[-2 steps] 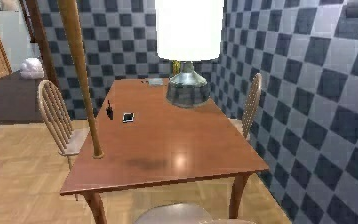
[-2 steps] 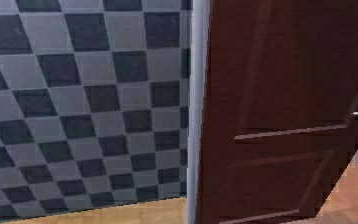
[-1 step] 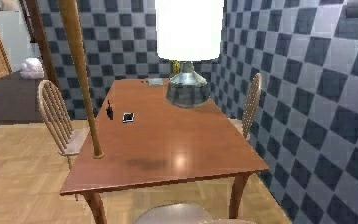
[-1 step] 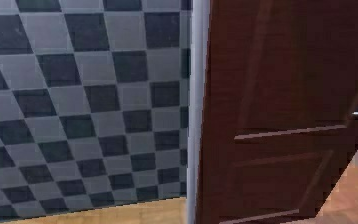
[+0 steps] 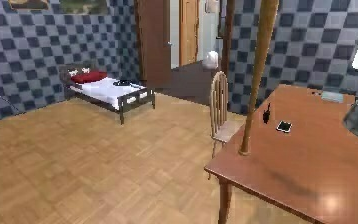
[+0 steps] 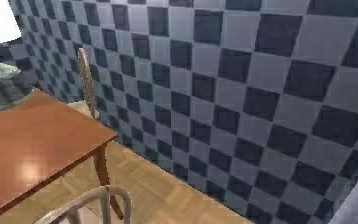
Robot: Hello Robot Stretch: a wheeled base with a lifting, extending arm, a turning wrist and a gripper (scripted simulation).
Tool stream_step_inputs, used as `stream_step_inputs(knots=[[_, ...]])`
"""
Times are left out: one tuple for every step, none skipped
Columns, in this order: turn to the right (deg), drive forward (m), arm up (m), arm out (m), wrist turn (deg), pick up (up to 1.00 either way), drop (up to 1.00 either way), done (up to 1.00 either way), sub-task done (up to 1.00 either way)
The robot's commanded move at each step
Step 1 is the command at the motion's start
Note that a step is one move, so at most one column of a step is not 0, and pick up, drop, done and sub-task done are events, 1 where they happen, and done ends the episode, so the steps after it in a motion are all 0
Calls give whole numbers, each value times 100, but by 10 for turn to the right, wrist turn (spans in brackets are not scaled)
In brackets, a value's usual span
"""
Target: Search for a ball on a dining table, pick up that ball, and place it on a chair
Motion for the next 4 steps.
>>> stream_step_inputs(knots=[[450,0,0,0,0,0,0,0,0],[-90,0,0,0,0,0,0,0,0],[-450,0,0,0,0,0,0,0,0],[450,0,0,0,0,0,0,0,0]])
